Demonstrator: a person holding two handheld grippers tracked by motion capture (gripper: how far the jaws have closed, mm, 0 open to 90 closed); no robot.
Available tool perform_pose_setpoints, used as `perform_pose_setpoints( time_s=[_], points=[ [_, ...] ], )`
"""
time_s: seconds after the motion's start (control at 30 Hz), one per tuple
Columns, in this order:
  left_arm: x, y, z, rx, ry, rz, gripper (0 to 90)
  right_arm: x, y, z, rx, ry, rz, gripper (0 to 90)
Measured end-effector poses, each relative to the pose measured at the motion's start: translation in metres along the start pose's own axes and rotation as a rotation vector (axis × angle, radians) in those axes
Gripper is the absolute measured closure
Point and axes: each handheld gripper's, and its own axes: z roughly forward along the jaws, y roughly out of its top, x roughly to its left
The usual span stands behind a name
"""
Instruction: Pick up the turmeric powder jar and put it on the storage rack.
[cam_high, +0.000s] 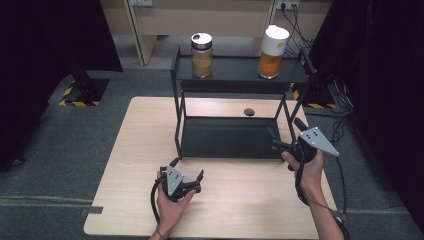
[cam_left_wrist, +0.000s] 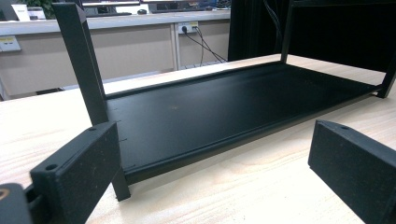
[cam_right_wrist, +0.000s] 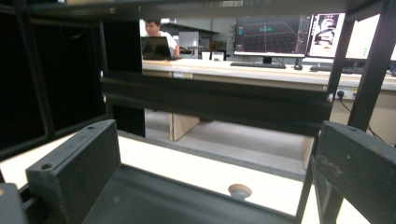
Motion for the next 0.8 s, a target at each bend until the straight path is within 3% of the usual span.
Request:
perform_pose_setpoints(
  time_s=[0.8],
  points=[
    [0.0, 0.0, 0.0, -0.001, 0.002, 0.0, 1.8, 0.012, -0.067, -0.024, 0.122, -0.021, 0.012, 0.6]
  ],
)
